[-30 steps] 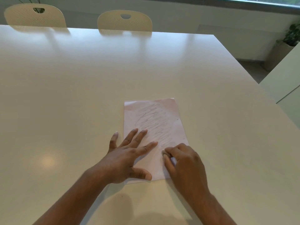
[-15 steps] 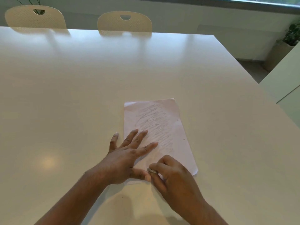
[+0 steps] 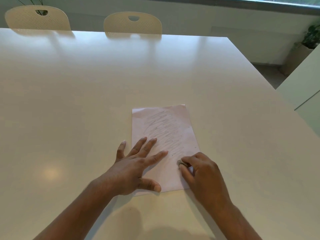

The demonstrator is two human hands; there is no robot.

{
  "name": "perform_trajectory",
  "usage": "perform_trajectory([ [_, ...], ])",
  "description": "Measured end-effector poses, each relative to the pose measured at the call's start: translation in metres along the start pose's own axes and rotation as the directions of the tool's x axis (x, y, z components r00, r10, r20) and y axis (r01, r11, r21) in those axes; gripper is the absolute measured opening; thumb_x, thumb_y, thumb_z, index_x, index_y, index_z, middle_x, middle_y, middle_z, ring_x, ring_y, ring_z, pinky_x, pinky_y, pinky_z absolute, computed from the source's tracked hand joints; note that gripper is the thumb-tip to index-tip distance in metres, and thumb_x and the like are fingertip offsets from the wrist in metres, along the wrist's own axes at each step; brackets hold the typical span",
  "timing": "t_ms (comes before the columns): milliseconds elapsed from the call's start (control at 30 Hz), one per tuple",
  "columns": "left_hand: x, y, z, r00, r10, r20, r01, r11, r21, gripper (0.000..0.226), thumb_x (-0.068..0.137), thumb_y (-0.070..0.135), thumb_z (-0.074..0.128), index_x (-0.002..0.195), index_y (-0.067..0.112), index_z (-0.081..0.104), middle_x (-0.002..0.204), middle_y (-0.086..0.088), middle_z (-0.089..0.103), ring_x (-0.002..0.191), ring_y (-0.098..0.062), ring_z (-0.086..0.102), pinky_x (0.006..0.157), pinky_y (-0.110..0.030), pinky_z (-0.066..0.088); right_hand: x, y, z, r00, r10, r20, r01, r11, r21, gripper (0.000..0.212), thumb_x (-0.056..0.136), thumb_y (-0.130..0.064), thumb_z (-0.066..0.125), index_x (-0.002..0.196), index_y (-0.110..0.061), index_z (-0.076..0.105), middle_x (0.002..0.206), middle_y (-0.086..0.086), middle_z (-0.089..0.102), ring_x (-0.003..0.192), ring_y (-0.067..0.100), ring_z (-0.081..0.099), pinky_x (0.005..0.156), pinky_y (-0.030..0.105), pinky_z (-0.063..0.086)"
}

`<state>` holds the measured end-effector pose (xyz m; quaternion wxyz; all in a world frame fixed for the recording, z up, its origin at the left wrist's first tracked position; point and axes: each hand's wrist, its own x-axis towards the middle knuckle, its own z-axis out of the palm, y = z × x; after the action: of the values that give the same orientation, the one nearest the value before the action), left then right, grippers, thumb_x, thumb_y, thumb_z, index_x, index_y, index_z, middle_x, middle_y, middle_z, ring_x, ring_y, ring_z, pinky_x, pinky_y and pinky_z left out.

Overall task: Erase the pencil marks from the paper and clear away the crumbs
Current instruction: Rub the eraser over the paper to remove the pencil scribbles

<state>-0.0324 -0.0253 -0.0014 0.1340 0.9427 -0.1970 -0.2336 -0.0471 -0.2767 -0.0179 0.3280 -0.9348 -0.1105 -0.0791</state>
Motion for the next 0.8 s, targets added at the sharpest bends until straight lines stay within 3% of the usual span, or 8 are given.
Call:
perform_trajectory([
  [133,-0.002,0.008,-0.008,0.999,-0.017,-0.030,0.020,0.994,0.103,0.108,0.073,0.098,0.047,0.160,0.061,-0.006,0.171,0.010,-0.031,0.153,-0.012,-0.039,0.118,-0.060,-0.029,-0.004,0.003,-0.005,0.998,-0.001,0.060,-0.003,0.997,0.076,0.014,0.091,-0.018,0.079,0.102,-0.027,0.082,0.088,-0.014,0.065,0.075,0.006,0.062,0.072,0.012,0.047],
  [233,0.004,0.027,-0.017,0.987,0.011,-0.161,0.005,0.995,0.098,0.104,0.072,0.090,0.062,0.160,0.047,0.028,0.176,0.006,-0.005,0.160,-0.014,-0.022,0.124,-0.058,-0.018,-0.002,0.007,-0.007,0.998,0.004,0.063,-0.011,0.994,0.105,0.016,0.091,-0.016,0.079,0.102,-0.027,0.082,0.090,-0.015,0.066,0.078,0.004,0.063,0.071,0.009,0.046],
  [300,0.014,0.042,-0.018,0.981,0.040,-0.191,-0.031,0.998,0.050,0.098,0.075,0.081,0.071,0.157,0.040,0.037,0.177,0.006,-0.001,0.160,-0.011,-0.017,0.128,-0.054,-0.012,-0.001,0.007,-0.007,0.998,-0.003,0.064,-0.004,0.994,0.109,0.017,0.090,-0.015,0.079,0.100,-0.028,0.082,0.089,-0.015,0.066,0.077,0.005,0.064,0.070,0.012,0.048],
  [467,0.031,0.045,-0.003,0.996,0.047,-0.079,-0.055,0.993,-0.104,0.114,0.082,0.072,0.073,0.167,0.044,0.003,0.173,0.012,-0.027,0.153,-0.009,-0.037,0.128,-0.045,-0.018,-0.003,0.010,-0.006,0.999,-0.022,0.046,0.016,0.993,0.115,0.016,0.091,-0.017,0.079,0.100,-0.030,0.081,0.090,-0.015,0.066,0.077,0.006,0.064,0.071,0.022,0.054],
  [667,0.037,0.038,0.003,0.998,0.057,-0.030,-0.060,0.994,-0.093,0.116,0.086,0.074,0.067,0.164,0.046,-0.014,0.165,0.016,-0.040,0.144,-0.006,-0.050,0.121,-0.049,-0.030,-0.015,0.000,0.000,0.976,-0.212,0.056,0.213,0.977,-0.026,0.010,0.094,-0.031,0.070,0.100,-0.030,0.079,0.088,-0.012,0.066,0.076,0.013,0.063,0.068,0.037,0.055],
  [800,0.039,0.037,0.003,0.999,0.034,-0.022,-0.036,0.997,-0.074,0.128,0.083,0.078,0.066,0.163,0.036,-0.023,0.164,0.020,-0.040,0.144,-0.002,-0.049,0.123,-0.047,-0.028,0.019,0.017,-0.005,0.994,-0.097,-0.042,0.095,0.994,-0.055,0.008,0.091,-0.023,0.075,0.095,-0.026,0.080,0.085,-0.006,0.067,0.073,0.016,0.066,0.070,0.038,0.058],
])
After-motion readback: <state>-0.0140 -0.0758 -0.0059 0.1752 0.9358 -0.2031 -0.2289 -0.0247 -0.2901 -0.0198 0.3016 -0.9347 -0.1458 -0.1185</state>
